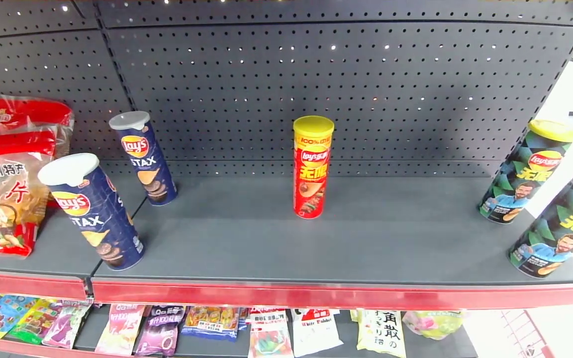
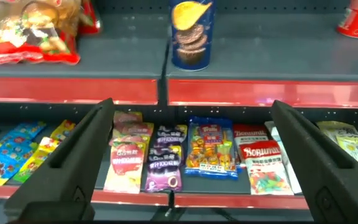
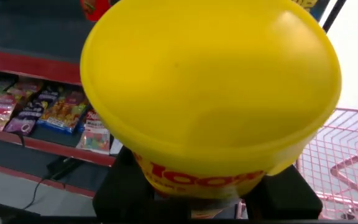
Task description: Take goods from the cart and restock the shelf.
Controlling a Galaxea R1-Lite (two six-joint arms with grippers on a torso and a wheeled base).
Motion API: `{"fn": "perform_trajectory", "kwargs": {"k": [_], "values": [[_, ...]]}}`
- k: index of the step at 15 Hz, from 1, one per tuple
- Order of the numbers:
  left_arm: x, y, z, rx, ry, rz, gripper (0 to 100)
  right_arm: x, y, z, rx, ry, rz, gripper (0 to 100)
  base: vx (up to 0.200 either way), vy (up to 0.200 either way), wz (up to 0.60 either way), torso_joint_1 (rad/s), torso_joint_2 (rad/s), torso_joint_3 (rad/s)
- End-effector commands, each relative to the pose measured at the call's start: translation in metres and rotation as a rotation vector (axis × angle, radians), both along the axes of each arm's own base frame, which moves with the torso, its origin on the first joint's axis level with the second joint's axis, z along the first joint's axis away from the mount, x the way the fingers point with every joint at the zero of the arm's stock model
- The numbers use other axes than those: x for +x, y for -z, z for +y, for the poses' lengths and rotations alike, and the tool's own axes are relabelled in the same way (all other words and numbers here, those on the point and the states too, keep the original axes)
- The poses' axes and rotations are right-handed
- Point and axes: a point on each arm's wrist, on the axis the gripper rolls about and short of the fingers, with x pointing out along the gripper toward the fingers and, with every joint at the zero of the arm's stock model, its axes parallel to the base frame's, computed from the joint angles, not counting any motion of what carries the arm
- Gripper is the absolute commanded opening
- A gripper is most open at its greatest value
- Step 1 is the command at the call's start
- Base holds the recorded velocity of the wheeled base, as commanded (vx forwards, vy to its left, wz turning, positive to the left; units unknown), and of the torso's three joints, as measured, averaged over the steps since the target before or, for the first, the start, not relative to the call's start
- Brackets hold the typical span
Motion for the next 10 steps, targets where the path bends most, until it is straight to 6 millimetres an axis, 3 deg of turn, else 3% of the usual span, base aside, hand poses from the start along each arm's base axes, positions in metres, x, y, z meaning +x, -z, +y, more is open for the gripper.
{"fn": "perform_trajectory", "kwargs": {"k": [1,4,5,6,8,9,10], "values": [[0.0,0.0,0.0,0.002,0.001,0.001,100,0.015,0.014,0.004,-0.001,-0.02,0.029,0,0.0,0.0,0.0,0.0,0.0,0.0],[0.001,0.0,0.0,0.016,0.014,0.018,100,0.022,0.044,0.006,-0.006,-0.019,0.036,0,0.0,0.0,0.0,0.0,0.0,0.0],[0.001,-0.001,-0.001,0.033,0.041,0.016,100,0.023,0.045,0.006,-0.007,-0.019,0.034,0,0.0,0.0,0.0,0.0,0.0,0.0],[-0.002,-0.026,-0.004,0.042,0.188,-0.038,100,0.024,0.048,0.006,-0.008,-0.022,0.032,0,0.0,0.0,0.0,0.0,0.0,0.0],[0.024,-0.134,-0.006,-0.07,0.284,-0.022,100,0.026,0.052,0.006,-0.01,-0.033,0.046,0,0.0,0.0,0.0,0.0,0.0,0.0],[0.038,-0.166,-0.007,-0.065,0.341,-0.033,100,0.026,0.053,0.006,-0.01,-0.047,0.046,0,0.0,0.0,0.0,0.0,0.0,0.0],[0.051,-0.176,-0.011,0.009,0.487,-0.019,100,0.026,0.053,0.006,-0.008,-0.05,0.046,0,0.0,0.0,0.0,0.0,0.0,0.0]]}}
